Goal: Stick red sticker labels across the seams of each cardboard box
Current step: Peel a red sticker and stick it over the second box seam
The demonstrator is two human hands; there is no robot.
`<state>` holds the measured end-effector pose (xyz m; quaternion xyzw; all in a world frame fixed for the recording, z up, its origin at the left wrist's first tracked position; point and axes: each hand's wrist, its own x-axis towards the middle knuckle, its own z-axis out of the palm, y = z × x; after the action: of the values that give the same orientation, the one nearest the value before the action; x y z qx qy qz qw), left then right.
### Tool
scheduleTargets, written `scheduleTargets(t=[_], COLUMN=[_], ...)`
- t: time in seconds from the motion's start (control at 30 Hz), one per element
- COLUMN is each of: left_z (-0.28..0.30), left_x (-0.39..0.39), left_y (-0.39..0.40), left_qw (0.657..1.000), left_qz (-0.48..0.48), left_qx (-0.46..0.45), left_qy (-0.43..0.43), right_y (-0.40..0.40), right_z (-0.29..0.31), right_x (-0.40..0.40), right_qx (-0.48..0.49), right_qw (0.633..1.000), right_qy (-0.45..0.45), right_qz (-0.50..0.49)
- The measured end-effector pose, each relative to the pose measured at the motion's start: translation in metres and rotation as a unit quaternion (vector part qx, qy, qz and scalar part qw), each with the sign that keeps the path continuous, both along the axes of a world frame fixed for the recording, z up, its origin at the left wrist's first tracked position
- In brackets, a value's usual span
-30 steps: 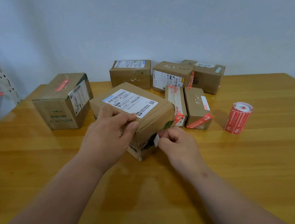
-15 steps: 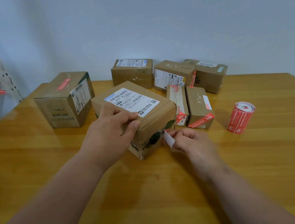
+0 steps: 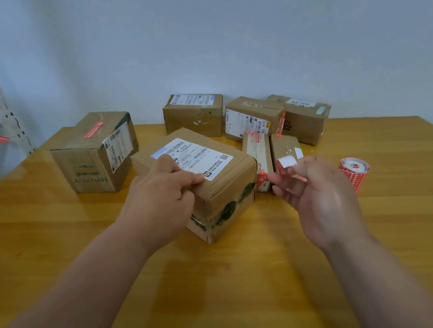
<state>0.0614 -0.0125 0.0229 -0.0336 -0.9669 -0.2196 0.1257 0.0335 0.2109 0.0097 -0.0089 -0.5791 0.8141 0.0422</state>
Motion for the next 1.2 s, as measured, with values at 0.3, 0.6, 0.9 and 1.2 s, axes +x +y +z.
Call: scheduleTargets(t=[0.3,0.6,0.9,1.2], left_z=[-0.003,-0.032,0.023,0.023], left_x=[-0.014,0.0,0.007,0.003], left_y=[-0.038,-0.056,-0.039,-0.021], left_qw=[0.977,0.904,0.972,0.978], left_qz=[0.164,0.159,0.138,0.105], left_qx=[0.11,0.38,0.188,0.149], left_qy=[0.076,-0.115,-0.028,-0.105], right_y=[-0.037,-0.051,-0.031,-0.01], right_z=[0.013,0.01,0.062,0.074], right_x=[0.017,0.02,0.0,0.003], right_qx=[0.135,0.188,0.122,0.207], right_qw=[0.989,0.975,0.99,0.975], right_qy=[0.068,0.114,-0.007,-0.065], right_qz=[-0.003,-0.012,-0.067,-0.046])
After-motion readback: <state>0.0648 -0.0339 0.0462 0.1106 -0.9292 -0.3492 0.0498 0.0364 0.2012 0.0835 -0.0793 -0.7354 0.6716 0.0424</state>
